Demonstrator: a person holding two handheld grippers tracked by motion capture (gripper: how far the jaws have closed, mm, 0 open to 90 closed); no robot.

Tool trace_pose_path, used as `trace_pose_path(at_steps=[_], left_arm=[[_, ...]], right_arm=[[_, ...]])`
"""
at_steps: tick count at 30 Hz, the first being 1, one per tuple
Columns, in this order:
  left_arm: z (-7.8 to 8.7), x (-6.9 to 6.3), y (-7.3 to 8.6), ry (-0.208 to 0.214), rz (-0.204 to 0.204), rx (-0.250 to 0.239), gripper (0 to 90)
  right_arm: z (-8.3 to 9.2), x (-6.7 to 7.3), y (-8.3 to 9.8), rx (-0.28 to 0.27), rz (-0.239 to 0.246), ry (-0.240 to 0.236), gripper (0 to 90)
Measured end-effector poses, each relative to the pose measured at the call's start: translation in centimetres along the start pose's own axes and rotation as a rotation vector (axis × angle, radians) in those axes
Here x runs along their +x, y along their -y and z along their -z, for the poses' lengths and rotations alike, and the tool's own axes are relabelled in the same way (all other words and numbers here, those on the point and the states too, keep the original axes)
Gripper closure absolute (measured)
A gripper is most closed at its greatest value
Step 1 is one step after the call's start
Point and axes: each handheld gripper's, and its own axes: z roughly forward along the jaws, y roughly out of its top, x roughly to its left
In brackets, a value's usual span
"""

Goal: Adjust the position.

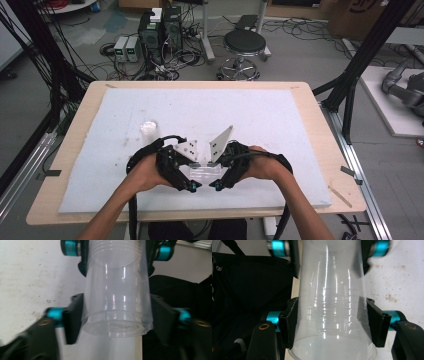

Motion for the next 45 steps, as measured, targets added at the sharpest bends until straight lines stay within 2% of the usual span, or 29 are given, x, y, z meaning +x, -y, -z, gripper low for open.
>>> trace_pose_path(at_steps=[6, 9, 11, 14, 17, 20, 24, 26, 28, 30, 33, 42, 45], left_arm=[[0.0, -0.1, 0.1, -0.008, 0.004, -0.014, 41.6], [0.1, -0.1, 0.1, -0.01, -0.001, -0.017, 41.5], [0.1, -0.1, 0.1, -0.011, 0.002, -0.016, 41.6], [0.1, -0.1, 0.1, -0.012, 0.001, -0.019, 41.5], [0.1, -0.1, 0.3, -0.014, 0.004, -0.024, 41.5], [-0.1, -0.1, 1.0, -0.037, 0.014, -0.046, 41.5], [-0.8, -0.2, 3.2, -0.069, 0.05, -0.163, 41.6], [-1.0, -0.5, 3.9, -0.101, 0.045, -0.198, 41.6], [-1.1, -0.6, 4.6, -0.114, 0.051, -0.248, 41.6], [-1.0, -0.6, 5.0, -0.131, 0.044, -0.268, 41.6], [-0.7, -0.5, 5.6, -0.123, 0.058, -0.361, 41.5], [-0.3, -0.5, 6.8, -0.096, 0.079, -0.517, 41.6], [-0.1, -0.5, 7.2, -0.088, 0.093, -0.598, 41.6]], right_arm=[[0.1, 0.0, 0.0, -0.004, 0.0, 0.003, 36.5], [0.0, 0.0, 0.1, -0.009, 0.019, -0.001, 26.5], [0.0, 0.1, 0.1, -0.029, 0.034, 0.0, 14.1], [0.1, -0.1, 0.1, -0.055, 0.029, 0.019, 13.9], [0.3, -0.2, 0.2, -0.082, 0.023, 0.007, 13.9], [0.5, -0.2, 0.6, -0.115, 0.015, 0.012, 13.9], [1.1, -0.3, 1.5, -0.225, -0.01, 0.03, 14.0], [1.6, -0.4, 2.1, -0.296, -0.032, 0.043, 14.0], [1.9, -0.4, 2.4, -0.342, -0.04, 0.051, 14.0], [2.2, -0.3, 2.7, -0.376, -0.044, 0.058, 14.0], [2.5, -0.1, 2.9, -0.421, -0.043, 0.066, 14.0], [3.3, 0.5, 3.9, -0.561, -0.058, 0.093, 14.0], [3.4, 0.7, 4.4, -0.612, -0.069, 0.102, 14.0]])
